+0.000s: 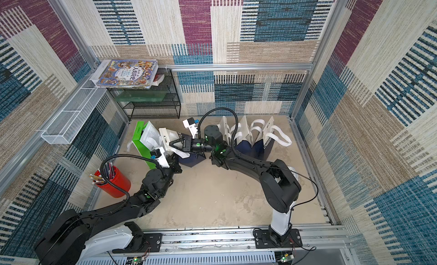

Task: Open the takeout bag
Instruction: Open the takeout bag at the center of the board.

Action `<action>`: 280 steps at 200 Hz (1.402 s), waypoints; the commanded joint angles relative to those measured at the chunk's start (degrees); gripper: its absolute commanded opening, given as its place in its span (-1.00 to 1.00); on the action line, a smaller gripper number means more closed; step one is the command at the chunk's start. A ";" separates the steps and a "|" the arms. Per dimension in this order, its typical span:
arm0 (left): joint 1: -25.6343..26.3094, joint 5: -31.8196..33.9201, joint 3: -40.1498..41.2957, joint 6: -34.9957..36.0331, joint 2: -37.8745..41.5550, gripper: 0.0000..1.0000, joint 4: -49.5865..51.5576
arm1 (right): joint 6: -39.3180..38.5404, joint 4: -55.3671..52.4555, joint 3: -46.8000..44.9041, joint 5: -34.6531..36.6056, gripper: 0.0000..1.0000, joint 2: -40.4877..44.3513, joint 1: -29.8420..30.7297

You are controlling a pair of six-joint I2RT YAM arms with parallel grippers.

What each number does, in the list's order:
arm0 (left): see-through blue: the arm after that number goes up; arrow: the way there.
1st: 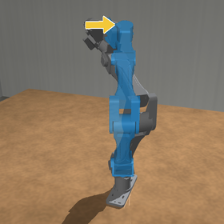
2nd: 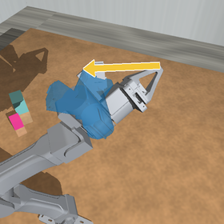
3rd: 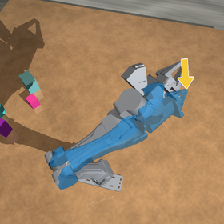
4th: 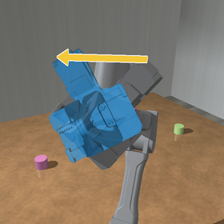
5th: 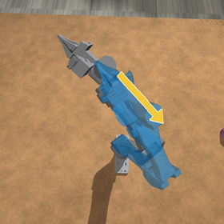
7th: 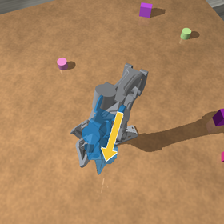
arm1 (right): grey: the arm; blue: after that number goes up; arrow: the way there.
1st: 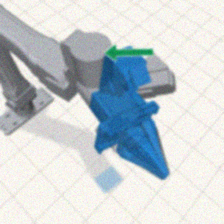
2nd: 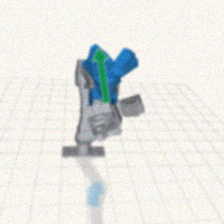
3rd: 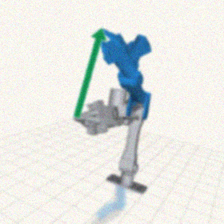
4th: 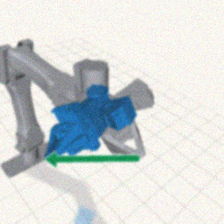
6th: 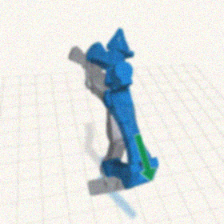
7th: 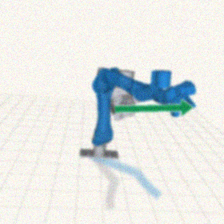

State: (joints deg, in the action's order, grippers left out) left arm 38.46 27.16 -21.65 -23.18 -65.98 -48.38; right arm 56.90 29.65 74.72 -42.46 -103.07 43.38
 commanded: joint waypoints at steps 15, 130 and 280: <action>-0.66 -0.43 -1.77 3.14 1.38 -1.00 3.73 | -5.04 -6.55 1.14 -2.19 -1.00 0.00 -0.09; -6.23 -19.61 -5.18 15.50 9.59 -1.00 28.52 | -40.52 -43.12 11.53 8.18 0.44 3.77 -5.63; -8.71 -30.02 -8.85 16.24 3.40 -1.00 32.83 | -86.40 16.47 -30.12 52.83 0.42 21.50 10.94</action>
State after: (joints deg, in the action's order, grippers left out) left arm 29.76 -1.83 -30.48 -7.53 -62.65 -17.17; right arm -22.96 33.19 45.12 1.78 -81.28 53.74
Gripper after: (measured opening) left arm 0.050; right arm 0.718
